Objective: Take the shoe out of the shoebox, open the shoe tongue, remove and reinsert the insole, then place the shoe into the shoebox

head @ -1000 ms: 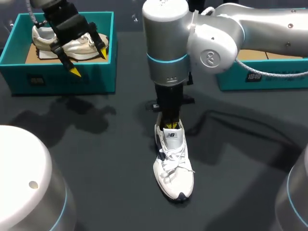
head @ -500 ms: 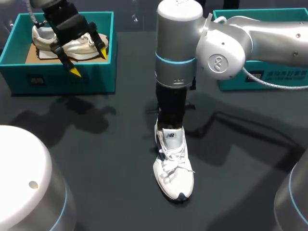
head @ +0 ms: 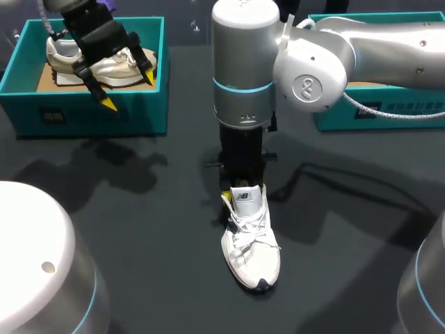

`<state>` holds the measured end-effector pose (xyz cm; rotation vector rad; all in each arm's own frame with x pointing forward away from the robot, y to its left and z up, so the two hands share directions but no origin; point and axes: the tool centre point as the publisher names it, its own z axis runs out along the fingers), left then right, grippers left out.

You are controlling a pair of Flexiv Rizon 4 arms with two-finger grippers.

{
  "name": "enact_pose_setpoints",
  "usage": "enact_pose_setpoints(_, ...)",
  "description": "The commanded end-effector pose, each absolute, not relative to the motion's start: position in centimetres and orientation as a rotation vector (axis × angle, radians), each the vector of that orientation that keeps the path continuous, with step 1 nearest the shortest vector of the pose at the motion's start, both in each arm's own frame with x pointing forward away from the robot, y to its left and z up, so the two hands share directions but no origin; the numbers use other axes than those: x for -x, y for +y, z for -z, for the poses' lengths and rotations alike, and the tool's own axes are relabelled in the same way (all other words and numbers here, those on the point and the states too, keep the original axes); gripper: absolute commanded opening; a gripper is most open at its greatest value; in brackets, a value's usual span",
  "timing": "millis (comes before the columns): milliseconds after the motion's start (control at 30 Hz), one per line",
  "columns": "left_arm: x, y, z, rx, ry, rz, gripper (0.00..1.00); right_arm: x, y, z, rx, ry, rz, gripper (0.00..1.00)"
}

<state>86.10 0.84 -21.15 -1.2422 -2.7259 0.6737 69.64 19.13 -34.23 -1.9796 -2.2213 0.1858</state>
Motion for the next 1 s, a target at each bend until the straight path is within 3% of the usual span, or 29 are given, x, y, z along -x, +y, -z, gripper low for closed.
enact_pose_setpoints(33,-86.0,0.9,21.1,1.244,-2.727,-0.671,1.00,-69.3,18.9,34.5,1.983,-2.213,-0.178,0.70)
enact_pose_setpoints(167,-86.0,0.9,21.1,1.244,-2.727,-0.671,1.00,-68.9,18.8,34.3,1.995,-2.207,-0.178,1.00)
enact_pose_setpoints(1000,-86.0,0.9,21.1,1.244,-2.727,-0.671,1.00,-64.4,18.0,31.3,2.100,-2.157,-0.201,1.00)
